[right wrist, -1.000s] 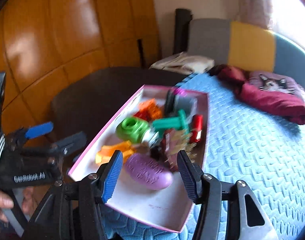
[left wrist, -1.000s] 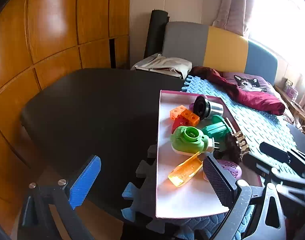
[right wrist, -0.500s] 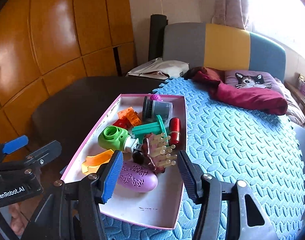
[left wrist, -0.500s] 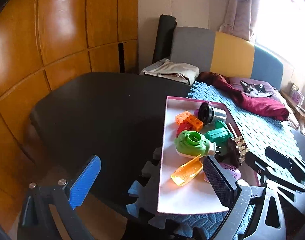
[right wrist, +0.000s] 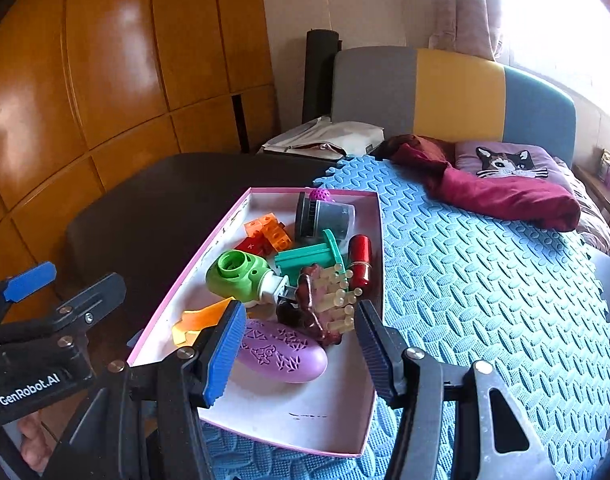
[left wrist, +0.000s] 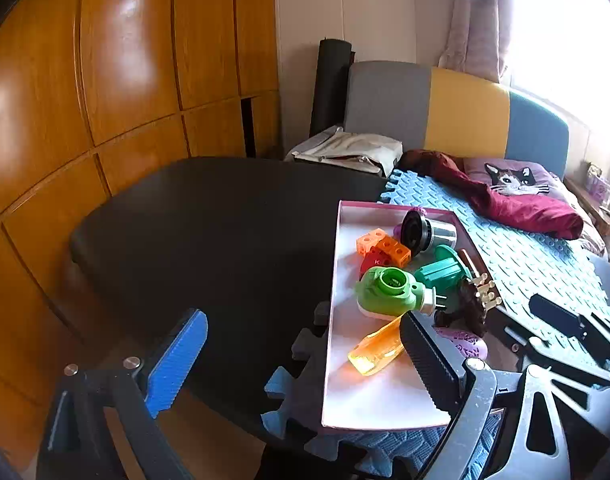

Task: Organize rigid objects
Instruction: 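Open the right gripper to release the purple egg brush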

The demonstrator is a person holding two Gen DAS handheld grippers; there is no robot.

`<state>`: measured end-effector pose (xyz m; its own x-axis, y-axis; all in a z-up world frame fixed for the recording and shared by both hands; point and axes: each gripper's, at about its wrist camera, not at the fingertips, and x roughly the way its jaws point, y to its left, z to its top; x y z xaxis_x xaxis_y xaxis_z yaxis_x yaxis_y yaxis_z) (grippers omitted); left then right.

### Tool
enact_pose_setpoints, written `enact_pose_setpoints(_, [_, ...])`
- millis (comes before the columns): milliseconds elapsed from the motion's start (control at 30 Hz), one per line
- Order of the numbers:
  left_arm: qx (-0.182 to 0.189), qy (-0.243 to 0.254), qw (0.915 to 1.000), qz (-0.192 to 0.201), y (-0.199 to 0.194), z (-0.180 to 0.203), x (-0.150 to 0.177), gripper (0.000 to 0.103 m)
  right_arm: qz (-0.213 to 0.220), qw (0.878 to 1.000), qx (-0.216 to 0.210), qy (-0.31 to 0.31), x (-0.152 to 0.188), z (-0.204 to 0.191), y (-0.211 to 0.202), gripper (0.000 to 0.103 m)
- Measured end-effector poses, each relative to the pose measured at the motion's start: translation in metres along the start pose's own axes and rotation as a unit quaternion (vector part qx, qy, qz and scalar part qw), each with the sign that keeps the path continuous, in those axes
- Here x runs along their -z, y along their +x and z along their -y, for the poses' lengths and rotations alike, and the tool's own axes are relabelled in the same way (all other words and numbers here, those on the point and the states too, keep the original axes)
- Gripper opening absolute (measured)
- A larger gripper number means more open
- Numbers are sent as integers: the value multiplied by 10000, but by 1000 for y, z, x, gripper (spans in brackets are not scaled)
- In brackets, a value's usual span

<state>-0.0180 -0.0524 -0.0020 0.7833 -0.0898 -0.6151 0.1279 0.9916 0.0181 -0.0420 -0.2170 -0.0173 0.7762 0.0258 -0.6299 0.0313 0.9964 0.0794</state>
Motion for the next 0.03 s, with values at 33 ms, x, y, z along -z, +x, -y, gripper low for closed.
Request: enact_pose_setpoints(33, [8,-22,10000,-48,2,0,-1,100,22,10000,11,13,-1,1,-1,57])
